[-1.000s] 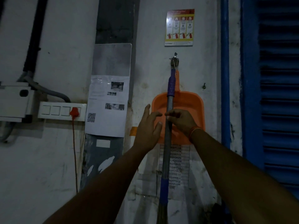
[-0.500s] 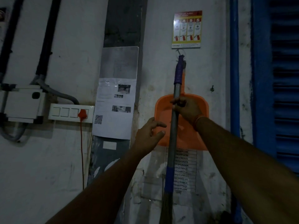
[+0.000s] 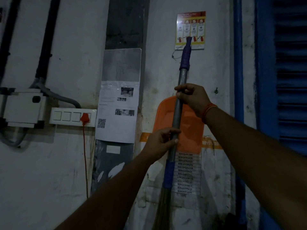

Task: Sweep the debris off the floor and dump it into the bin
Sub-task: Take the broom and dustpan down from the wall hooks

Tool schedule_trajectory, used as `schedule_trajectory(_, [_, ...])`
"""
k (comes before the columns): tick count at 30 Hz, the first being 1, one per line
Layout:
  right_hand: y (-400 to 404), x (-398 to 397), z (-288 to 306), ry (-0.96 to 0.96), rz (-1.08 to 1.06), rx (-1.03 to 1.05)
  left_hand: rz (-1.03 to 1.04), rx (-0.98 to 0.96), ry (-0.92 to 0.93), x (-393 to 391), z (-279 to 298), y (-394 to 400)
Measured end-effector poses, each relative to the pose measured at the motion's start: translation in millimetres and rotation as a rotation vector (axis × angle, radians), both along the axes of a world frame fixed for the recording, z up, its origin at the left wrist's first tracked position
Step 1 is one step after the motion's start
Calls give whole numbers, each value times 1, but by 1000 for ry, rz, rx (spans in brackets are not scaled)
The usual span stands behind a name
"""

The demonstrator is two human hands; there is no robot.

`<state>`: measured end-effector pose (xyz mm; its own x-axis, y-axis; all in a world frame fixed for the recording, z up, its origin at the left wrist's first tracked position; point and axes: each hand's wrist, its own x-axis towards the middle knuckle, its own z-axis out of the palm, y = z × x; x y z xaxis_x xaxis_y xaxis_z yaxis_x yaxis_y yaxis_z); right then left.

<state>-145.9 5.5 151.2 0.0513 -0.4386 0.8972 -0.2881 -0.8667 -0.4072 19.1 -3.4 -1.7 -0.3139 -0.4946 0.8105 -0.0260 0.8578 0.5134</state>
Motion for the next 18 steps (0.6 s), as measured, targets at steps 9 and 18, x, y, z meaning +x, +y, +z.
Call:
schedule_trajectory(9, [41,6,-16,-70,96,37,42,-70,84,6,3,15])
schedule_trajectory(18, [98,25,-147,32,-50,110,39,-45,125,48,11,38])
